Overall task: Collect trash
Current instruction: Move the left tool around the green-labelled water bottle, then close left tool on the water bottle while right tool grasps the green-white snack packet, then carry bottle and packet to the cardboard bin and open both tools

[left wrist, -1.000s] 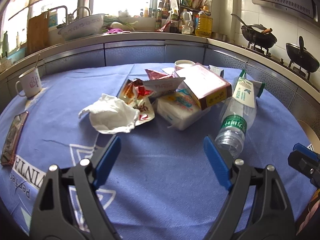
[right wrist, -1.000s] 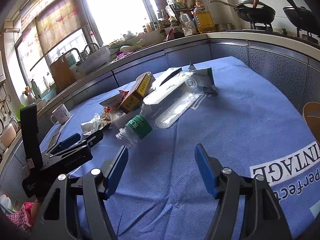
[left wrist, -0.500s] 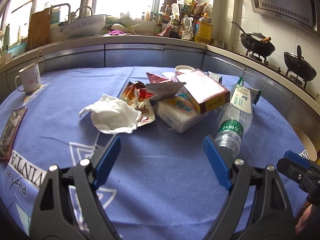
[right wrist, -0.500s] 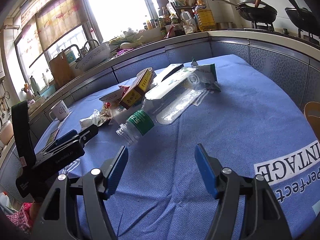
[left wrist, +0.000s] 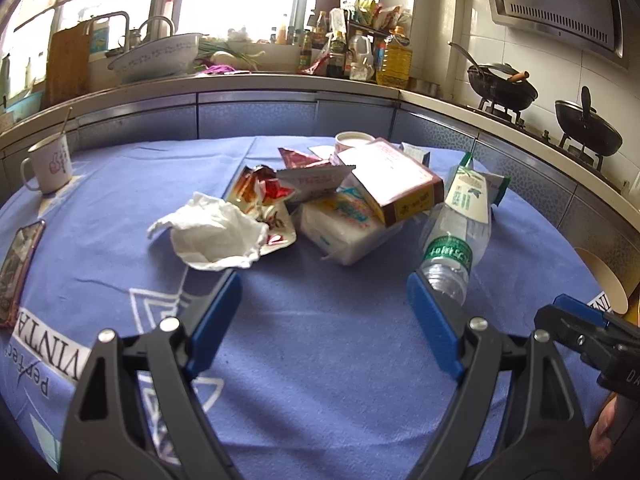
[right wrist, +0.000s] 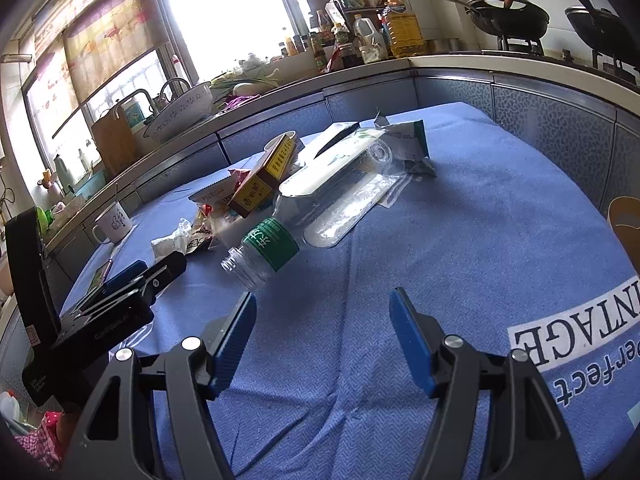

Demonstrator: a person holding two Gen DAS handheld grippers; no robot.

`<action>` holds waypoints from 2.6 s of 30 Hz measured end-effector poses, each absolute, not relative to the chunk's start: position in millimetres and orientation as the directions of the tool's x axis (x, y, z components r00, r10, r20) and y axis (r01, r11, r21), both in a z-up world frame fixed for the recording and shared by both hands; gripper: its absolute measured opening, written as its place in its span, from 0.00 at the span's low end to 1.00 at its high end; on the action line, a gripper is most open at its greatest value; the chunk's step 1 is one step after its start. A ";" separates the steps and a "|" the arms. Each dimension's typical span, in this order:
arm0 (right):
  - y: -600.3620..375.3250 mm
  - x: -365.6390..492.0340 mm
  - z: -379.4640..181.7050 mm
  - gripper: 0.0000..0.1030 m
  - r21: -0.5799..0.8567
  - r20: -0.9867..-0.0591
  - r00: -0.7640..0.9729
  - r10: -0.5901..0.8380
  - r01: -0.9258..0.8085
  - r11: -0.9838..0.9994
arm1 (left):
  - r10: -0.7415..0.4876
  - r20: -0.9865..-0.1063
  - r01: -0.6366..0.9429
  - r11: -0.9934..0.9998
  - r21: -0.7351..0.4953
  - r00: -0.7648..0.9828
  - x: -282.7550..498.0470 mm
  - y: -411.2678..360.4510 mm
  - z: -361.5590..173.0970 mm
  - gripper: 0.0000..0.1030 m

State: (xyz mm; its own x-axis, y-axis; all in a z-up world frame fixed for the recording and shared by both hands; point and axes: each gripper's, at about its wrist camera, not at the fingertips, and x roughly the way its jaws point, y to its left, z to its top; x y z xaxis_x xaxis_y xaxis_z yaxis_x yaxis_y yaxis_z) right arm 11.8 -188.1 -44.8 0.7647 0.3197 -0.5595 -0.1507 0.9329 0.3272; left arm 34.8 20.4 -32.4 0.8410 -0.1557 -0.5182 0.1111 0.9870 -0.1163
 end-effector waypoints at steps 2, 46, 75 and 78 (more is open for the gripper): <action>-191.4 12.0 -44.7 0.66 0.332 -0.556 0.768 0.317 -0.144 0.932 | -0.175 -0.525 0.133 0.984 -0.117 0.833 35.9 18.4 -32.2 0.79; -234.6 0.6 -44.3 0.66 0.418 -0.504 0.807 0.309 -0.086 0.904 | -0.174 -0.731 0.273 0.962 0.018 0.660 108.7 -80.7 -43.2 0.69; -243.4 158.2 -40.5 0.66 0.491 -0.612 0.676 0.410 -0.082 0.867 | -0.242 -0.729 0.261 0.961 -0.090 0.640 33.1 7.8 -37.2 0.80; -239.9 167.3 -57.4 0.60 0.547 -0.629 0.643 0.438 -0.034 0.836 | -0.243 -0.729 0.286 0.956 -0.067 0.640 35.8 -1.2 -34.0 0.66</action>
State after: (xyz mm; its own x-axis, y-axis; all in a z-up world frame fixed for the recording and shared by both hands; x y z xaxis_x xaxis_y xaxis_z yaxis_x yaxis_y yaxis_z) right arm 167.3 -239.9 -57.4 0.6428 0.4377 -0.6287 -0.0339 0.8361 0.5475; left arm 35.8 -1.2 -34.0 0.6402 -0.2426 -0.7289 0.2858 0.9559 -0.0671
